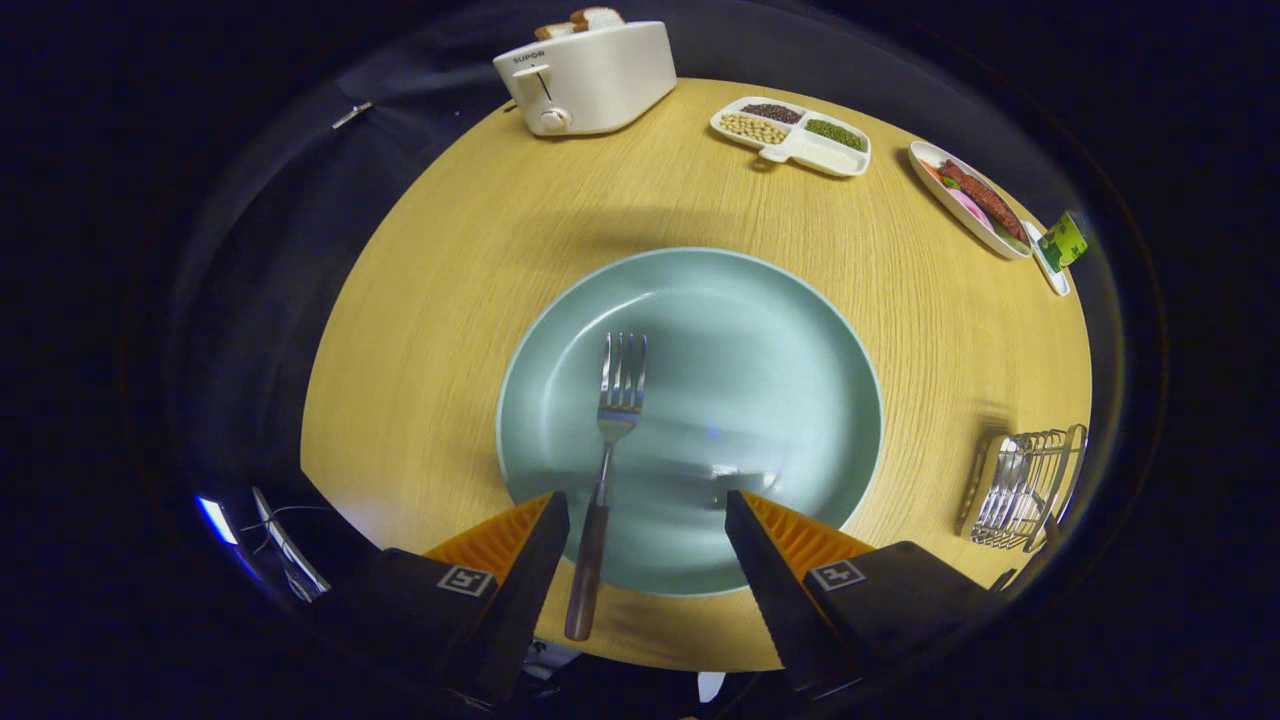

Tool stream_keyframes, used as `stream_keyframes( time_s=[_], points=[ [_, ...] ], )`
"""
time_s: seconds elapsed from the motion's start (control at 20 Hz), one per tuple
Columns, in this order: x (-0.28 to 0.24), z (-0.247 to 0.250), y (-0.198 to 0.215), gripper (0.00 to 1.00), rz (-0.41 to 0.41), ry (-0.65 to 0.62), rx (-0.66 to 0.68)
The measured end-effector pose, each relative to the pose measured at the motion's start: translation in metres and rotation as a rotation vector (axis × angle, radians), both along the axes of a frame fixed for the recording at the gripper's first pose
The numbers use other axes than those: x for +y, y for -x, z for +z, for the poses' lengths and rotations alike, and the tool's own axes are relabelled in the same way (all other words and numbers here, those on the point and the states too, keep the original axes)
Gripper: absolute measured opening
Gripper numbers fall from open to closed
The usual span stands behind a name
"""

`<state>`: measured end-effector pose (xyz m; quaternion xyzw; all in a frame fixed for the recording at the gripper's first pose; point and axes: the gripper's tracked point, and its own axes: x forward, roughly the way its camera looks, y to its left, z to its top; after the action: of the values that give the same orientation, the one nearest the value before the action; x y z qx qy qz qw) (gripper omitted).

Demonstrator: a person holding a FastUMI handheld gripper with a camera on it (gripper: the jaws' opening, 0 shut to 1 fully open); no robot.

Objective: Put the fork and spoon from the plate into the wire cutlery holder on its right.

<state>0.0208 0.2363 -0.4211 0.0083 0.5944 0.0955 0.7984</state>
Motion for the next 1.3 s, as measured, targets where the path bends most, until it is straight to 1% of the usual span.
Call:
stream_keyframes(
  time_s=[0.05, 0.15, 0.3, 0.4, 0.45, 0.55, 0.6, 0.7, 0.75, 0.8, 0.9, 1.1, 1.2, 1.3],
  points=[
    [0.001, -0.004, 0.001, 0.98, 0.005, 0.008, 0.007],
    [0.002, -0.007, 0.002, 0.90, 0.011, 0.019, 0.013],
    [0.003, -0.011, 0.001, 0.70, 0.013, 0.029, 0.016],
    [0.005, -0.014, 0.005, 0.56, 0.037, 0.030, 0.033],
    [0.006, -0.016, 0.007, 0.53, 0.047, 0.031, 0.037],
    [0.004, -0.016, 0.006, 0.37, 0.046, 0.038, 0.024],
    [0.003, -0.020, 0.005, 0.18, 0.040, 0.035, 0.015],
    [0.007, -0.016, 0.006, 0.13, 0.061, -0.002, 0.028],
    [0.006, -0.017, 0.004, 0.13, 0.067, -0.017, 0.033],
    [0.006, -0.019, 0.003, 0.09, 0.075, -0.031, 0.041],
    [0.005, -0.014, 0.002, 0.10, 0.071, -0.057, 0.046],
    [0.004, 0.001, -0.001, 0.10, 0.058, -0.100, 0.014],
    [0.004, 0.015, 0.002, 0.10, 0.048, -0.133, 0.015],
    [-0.007, 0.034, 0.005, 0.09, 0.052, -0.154, -0.007]
  ],
)
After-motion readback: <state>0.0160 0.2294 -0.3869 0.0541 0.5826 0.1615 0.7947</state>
